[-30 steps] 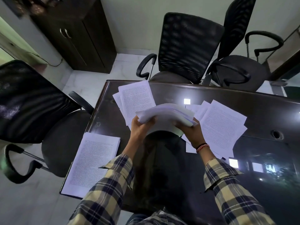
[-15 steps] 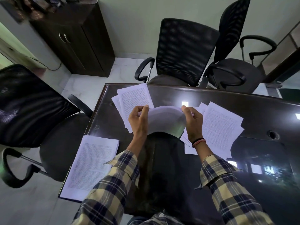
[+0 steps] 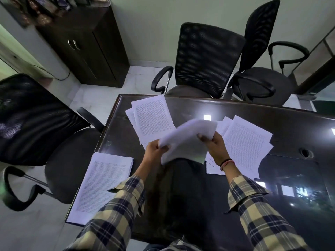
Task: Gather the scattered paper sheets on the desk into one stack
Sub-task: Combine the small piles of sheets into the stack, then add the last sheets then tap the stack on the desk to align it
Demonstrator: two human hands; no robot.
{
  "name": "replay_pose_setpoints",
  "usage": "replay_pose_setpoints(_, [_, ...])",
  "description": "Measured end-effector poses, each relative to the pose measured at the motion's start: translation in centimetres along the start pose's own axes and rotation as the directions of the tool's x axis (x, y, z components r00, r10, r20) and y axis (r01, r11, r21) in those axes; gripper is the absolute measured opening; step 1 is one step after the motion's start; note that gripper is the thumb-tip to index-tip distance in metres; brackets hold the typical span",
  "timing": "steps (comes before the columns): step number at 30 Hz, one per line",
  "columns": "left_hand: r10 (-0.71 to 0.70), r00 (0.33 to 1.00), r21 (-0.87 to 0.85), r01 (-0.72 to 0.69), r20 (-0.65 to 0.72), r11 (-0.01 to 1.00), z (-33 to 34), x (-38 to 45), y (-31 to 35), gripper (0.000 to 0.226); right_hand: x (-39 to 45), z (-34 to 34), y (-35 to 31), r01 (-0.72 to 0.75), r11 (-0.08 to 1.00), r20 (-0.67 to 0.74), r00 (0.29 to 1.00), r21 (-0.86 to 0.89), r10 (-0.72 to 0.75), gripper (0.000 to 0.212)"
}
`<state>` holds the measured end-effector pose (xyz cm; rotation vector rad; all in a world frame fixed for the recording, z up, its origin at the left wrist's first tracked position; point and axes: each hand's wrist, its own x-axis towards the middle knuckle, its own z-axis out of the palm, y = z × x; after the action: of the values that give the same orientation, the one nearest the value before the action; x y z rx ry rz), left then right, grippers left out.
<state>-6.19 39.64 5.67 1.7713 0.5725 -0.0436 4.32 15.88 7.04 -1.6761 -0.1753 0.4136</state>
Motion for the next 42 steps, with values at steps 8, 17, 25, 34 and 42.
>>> replay_pose_setpoints(8, [-0.24,0.891,-0.43,0.403,0.385,0.808,-1.7,0.0,1.4,0.042,0.2,-0.2,0.0,-0.213,0.943,0.066,0.977,0.256,0.202,0.036])
replay_pose_setpoints(17, [-0.27,0.84,-0.415,0.48,0.47,0.773,-0.5,-0.3,0.8,0.049,-1.2,0.9,1.3,-0.269,0.935,0.14,0.96,0.23,0.242,0.047])
replay_pose_setpoints(25, [-0.2,0.871,-0.417,0.402,0.449,0.815,-1.0,-0.3,-0.1,0.037,-1.6,0.2,0.9,-0.207,0.959,0.19,0.967,0.192,0.17,0.041])
replay_pose_setpoints(34, [-0.057,0.978,-0.208,0.1,0.202,0.973,-0.3,-1.4,-1.3,0.038,-3.2,0.7,3.0,-0.138,0.99,0.089,0.986,-0.001,0.138,0.052])
replay_pose_setpoints(42, [-0.156,0.988,-0.05,0.157,0.018,0.986,-1.7,-2.5,-2.5,0.013,-2.9,2.9,4.7,-0.249,0.967,0.177,0.95,-0.06,0.256,0.035])
